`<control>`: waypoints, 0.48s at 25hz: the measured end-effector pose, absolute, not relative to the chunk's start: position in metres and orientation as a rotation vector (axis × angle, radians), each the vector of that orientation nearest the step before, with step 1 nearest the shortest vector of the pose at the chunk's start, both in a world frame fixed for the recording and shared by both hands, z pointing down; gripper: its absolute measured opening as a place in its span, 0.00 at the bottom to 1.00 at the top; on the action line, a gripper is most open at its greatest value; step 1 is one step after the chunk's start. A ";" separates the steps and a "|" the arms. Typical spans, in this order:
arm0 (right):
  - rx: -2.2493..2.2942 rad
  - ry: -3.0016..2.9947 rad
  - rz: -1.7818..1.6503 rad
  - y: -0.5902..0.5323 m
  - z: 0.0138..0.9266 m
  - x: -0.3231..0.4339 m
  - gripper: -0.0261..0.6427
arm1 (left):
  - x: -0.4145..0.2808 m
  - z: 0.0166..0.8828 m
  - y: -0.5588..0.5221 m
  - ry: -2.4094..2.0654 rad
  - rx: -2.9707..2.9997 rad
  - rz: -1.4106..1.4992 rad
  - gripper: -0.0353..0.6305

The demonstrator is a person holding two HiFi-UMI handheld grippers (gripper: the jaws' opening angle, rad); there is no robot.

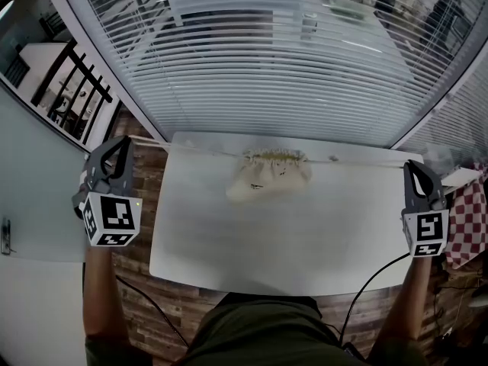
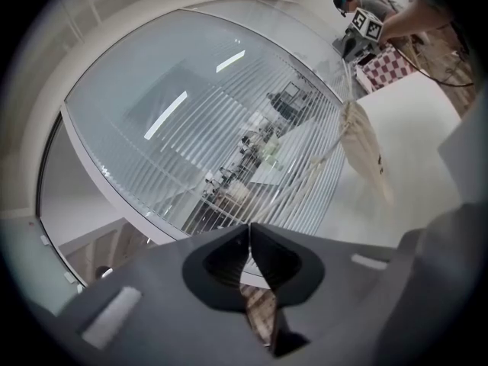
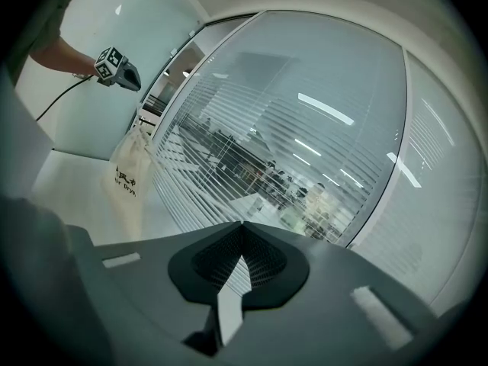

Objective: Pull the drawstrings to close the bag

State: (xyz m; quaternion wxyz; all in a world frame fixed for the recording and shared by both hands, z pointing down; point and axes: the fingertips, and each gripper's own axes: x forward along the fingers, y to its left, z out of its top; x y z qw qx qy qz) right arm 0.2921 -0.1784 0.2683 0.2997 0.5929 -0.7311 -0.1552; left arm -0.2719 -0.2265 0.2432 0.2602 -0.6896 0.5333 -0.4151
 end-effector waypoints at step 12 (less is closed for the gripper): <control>1.549 -1.950 -0.417 -0.183 0.273 0.288 0.06 | -0.273 0.246 -0.227 1.456 -1.872 -1.135 0.07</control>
